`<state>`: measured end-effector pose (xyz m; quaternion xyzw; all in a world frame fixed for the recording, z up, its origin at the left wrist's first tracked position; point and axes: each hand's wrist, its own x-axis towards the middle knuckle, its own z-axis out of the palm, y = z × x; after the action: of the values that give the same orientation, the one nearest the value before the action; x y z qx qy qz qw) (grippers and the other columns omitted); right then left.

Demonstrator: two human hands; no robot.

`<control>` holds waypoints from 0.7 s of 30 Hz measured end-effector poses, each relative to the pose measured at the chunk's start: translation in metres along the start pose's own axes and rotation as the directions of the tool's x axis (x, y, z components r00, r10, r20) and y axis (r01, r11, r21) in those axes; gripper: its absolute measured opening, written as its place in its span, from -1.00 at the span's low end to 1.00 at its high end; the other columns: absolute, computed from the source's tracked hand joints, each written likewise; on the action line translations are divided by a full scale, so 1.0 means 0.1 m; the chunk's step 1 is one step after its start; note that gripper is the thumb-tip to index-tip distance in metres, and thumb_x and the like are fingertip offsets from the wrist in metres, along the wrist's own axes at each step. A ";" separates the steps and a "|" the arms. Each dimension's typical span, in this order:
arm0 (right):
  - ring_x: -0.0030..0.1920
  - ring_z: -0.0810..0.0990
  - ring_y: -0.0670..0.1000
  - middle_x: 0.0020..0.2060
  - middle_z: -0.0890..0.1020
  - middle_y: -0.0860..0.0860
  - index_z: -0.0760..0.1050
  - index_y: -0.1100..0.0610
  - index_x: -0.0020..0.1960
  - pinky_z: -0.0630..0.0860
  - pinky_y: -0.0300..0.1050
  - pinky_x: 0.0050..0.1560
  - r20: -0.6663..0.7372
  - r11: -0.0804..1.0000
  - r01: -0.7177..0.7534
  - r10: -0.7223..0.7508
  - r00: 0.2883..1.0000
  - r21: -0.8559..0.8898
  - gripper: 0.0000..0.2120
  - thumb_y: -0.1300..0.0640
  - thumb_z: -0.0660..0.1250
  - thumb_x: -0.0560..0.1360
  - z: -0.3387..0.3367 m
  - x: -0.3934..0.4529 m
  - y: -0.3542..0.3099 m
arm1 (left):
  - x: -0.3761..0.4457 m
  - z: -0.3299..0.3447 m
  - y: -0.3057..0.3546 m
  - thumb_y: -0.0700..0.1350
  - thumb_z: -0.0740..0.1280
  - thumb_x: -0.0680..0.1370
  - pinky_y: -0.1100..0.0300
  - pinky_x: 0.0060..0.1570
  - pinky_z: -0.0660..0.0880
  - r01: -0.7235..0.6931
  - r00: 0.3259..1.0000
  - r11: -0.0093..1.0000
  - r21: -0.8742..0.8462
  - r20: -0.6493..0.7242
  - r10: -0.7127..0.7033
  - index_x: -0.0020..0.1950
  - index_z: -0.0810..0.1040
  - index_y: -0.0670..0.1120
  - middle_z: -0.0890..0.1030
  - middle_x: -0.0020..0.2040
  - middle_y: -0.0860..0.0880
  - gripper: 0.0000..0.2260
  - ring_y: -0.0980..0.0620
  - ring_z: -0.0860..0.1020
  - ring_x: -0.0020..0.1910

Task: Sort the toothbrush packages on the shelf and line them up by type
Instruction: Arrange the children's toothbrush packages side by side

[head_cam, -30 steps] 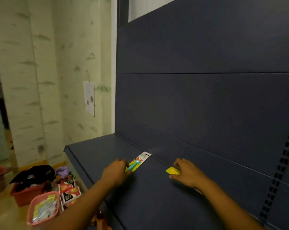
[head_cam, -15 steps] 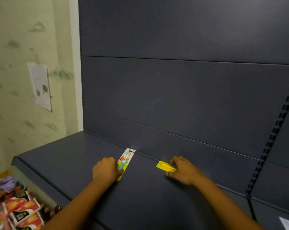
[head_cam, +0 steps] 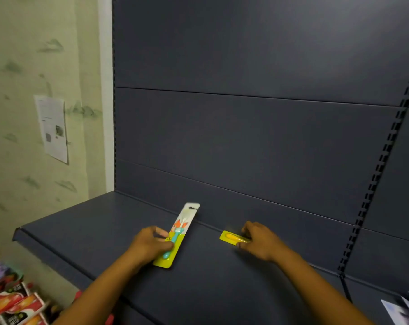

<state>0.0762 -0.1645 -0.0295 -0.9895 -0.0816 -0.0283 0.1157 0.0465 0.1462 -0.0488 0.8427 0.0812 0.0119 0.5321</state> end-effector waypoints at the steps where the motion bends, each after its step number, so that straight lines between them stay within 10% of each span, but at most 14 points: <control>1: 0.16 0.49 0.06 0.17 0.52 0.05 0.42 0.08 0.19 0.45 -0.07 0.12 0.007 1.000 -0.005 0.005 1.000 0.001 -0.59 -0.11 0.37 0.46 0.01 0.00 -0.01 | -0.06 0.00 0.01 -0.22 0.49 0.44 0.30 -0.36 0.51 -0.009 0.999 0.993 -0.117 0.035 0.014 0.04 0.53 -0.06 0.65 -0.11 -0.05 -0.76 0.10 0.61 -0.27; 8: 0.11 0.57 0.11 0.15 0.58 0.09 0.35 0.03 0.08 0.47 -0.06 0.02 0.052 0.998 -0.067 0.067 0.996 -0.006 -0.70 -0.07 0.36 0.46 0.12 0.06 -0.11 | -0.37 -0.02 0.08 -0.25 0.51 0.43 0.38 -0.30 0.54 -0.277 0.960 0.909 -0.311 -0.054 0.275 0.11 0.58 -0.06 0.65 0.00 -0.01 -0.70 0.17 0.66 -0.19; 21: 0.16 0.56 0.10 0.22 0.56 0.11 0.42 0.10 0.28 0.48 -0.06 0.13 0.160 0.979 -0.196 0.186 0.969 0.050 -0.59 -0.05 0.32 0.50 0.35 0.19 -0.21 | -0.44 0.01 0.06 -0.31 0.49 0.40 0.24 -0.21 0.62 -0.327 0.930 0.784 -0.527 -0.031 0.366 0.14 0.56 -0.09 0.71 -0.03 0.00 -0.65 0.01 0.69 -0.05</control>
<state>0.0924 -0.1334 -0.0577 -0.9877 0.0046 0.0625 0.1434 0.0043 0.1362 -0.0405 0.6659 -0.1006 0.1005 0.7323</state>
